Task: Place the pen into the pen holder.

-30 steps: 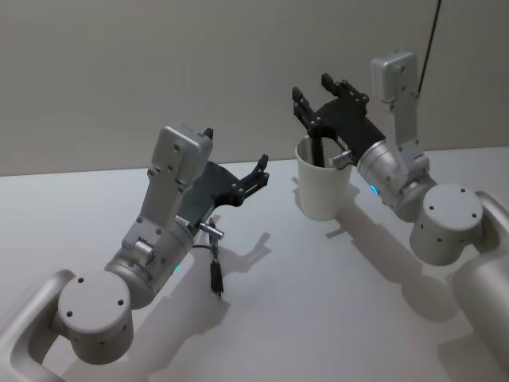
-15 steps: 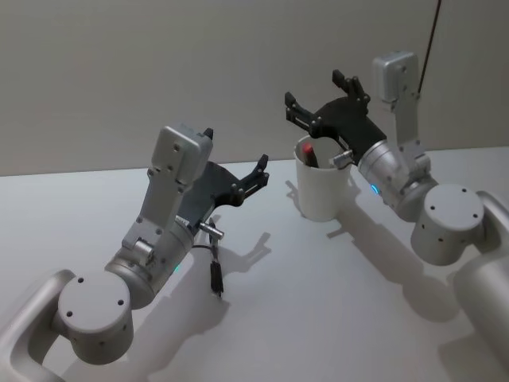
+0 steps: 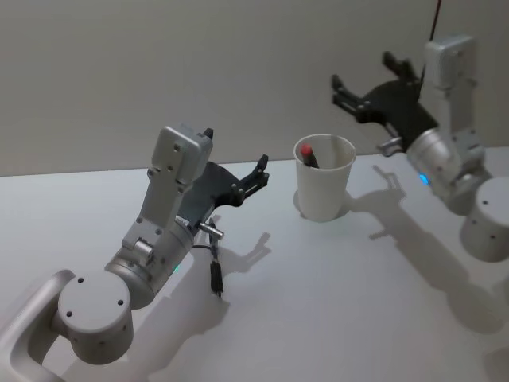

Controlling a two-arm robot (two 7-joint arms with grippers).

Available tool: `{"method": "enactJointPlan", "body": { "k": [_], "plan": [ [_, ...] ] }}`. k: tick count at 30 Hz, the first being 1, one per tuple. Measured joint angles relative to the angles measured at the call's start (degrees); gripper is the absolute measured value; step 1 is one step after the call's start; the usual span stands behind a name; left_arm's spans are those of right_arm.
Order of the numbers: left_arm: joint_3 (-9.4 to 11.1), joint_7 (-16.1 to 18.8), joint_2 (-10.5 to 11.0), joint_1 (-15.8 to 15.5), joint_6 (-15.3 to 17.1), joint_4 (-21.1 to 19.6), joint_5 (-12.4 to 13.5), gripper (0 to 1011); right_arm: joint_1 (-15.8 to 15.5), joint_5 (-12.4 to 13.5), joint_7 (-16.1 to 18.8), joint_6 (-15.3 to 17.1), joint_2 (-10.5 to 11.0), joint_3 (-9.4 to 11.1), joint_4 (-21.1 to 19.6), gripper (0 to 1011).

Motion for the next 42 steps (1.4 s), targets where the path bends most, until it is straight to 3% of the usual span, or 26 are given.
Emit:
{"method": "enactJointPlan", "body": {
  "k": [20, 34, 42],
  "plan": [
    [0.0, 0.0, 0.0, 0.0, 0.0, 0.0, 0.0, 1001, -9.54, -0.2, -5.33, 9.36, 10.16, 7.57, -13.61, 1001],
    [-0.13, -1.16, 0.77, 0.86, 2.14, -1.01, -0.52, 1001, -12.1, -0.02, -6.64, 11.8, 12.73, 9.55, -16.86, 1001],
    [-0.22, -2.45, 1.82, 2.32, 6.55, -2.63, -2.4, 1001, -12.71, 0.02, -6.95, 12.35, 13.37, 10.02, -17.62, 1001]
  ]
}}
